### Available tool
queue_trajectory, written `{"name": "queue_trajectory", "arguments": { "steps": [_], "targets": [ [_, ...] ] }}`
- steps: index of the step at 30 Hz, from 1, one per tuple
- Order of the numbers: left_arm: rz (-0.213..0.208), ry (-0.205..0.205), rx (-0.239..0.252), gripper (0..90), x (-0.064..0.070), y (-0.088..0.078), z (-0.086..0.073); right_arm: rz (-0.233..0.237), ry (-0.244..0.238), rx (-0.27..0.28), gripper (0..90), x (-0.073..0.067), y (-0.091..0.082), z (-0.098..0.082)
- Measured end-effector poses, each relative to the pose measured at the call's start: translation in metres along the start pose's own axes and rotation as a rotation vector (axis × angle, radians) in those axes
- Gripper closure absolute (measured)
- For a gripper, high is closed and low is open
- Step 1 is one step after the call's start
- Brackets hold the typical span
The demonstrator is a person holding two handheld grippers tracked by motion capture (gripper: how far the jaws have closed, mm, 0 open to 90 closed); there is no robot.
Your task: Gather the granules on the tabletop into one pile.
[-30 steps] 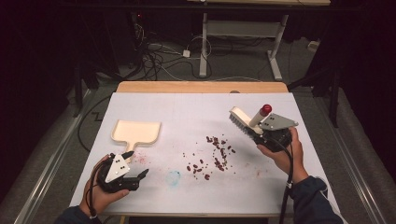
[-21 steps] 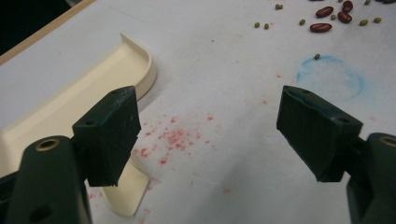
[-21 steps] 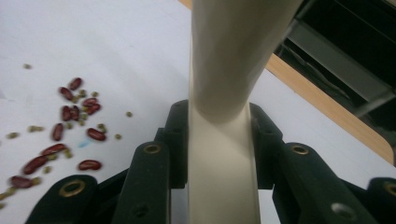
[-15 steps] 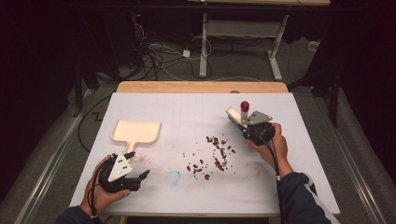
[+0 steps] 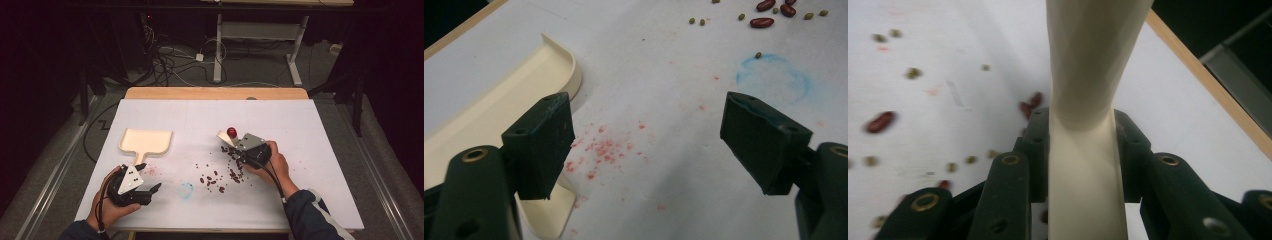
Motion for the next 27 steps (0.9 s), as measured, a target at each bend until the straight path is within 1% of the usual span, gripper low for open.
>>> {"name": "queue_trajectory", "arguments": {
  "steps": [4,5,6,7,8,10,12,13,14,15,16,19,21,27],
  "targets": [
    [-0.003,0.001,0.001,20.6,0.0,-0.001,0.0,0.039,-0.061,0.013,67.1,-0.021,-0.006,0.006],
    [-0.003,0.001,0.0,20.6,0.0,-0.001,0.0,0.052,-0.09,0.02,67.1,-0.028,-0.009,0.008],
    [-0.004,0.002,-0.001,20.6,0.0,-0.001,-0.001,0.062,-0.101,0.02,67.1,-0.032,-0.011,0.009],
    [-0.006,0.003,-0.002,20.6,0.001,-0.001,-0.001,0.062,-0.101,0.02,67.1,-0.032,-0.011,0.009],
    [-0.007,0.004,-0.001,20.6,0.001,-0.001,0.0,0.068,-0.122,0.02,67.1,-0.035,-0.012,0.009],
    [-0.006,0.007,-0.002,20.5,0.001,-0.001,0.0,0.088,-0.148,0.029,67.1,-0.042,-0.016,0.009],
    [-0.008,0.007,-0.002,20.5,0.001,-0.001,-0.001,0.105,-0.163,0.037,67.1,-0.048,-0.021,0.009],
    [-0.01,0.006,-0.003,20.5,0.001,-0.001,-0.001,0.122,-0.185,0.044,67.1,-0.052,-0.025,0.009],
    [-0.011,0.007,-0.004,20.5,0.002,-0.001,-0.001,0.122,-0.185,0.044,67.1,-0.052,-0.025,0.009],
    [-0.011,0.008,-0.005,20.6,0.002,0.0,-0.001,0.13,-0.195,0.049,67.1,-0.054,-0.027,0.009],
    [-0.011,0.01,-0.005,20.6,0.002,0.0,-0.001,0.152,-0.2,0.056,67.2,-0.057,-0.031,0.009],
    [-0.012,0.011,-0.005,20.6,0.003,-0.001,0.0,0.159,-0.214,0.06,67.2,-0.059,-0.034,0.009],
    [-0.014,0.01,-0.004,20.6,0.003,-0.001,0.0,0.153,-0.213,0.064,67.3,-0.056,-0.036,0.009],
    [-0.015,0.017,-0.009,20.6,0.003,0.0,-0.001,0.127,-0.155,0.099,67.4,-0.036,-0.043,0.009]
  ]
}}
Point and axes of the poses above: each handheld gripper's, and its own axes: y roughly forward along the jaws, z roughly out of its top, x roughly to its right, the point moved 8 cm from there along y, roughly forward along the jaws, and after that the axes turned 11 degrees about -x, right-handed, at the moved point
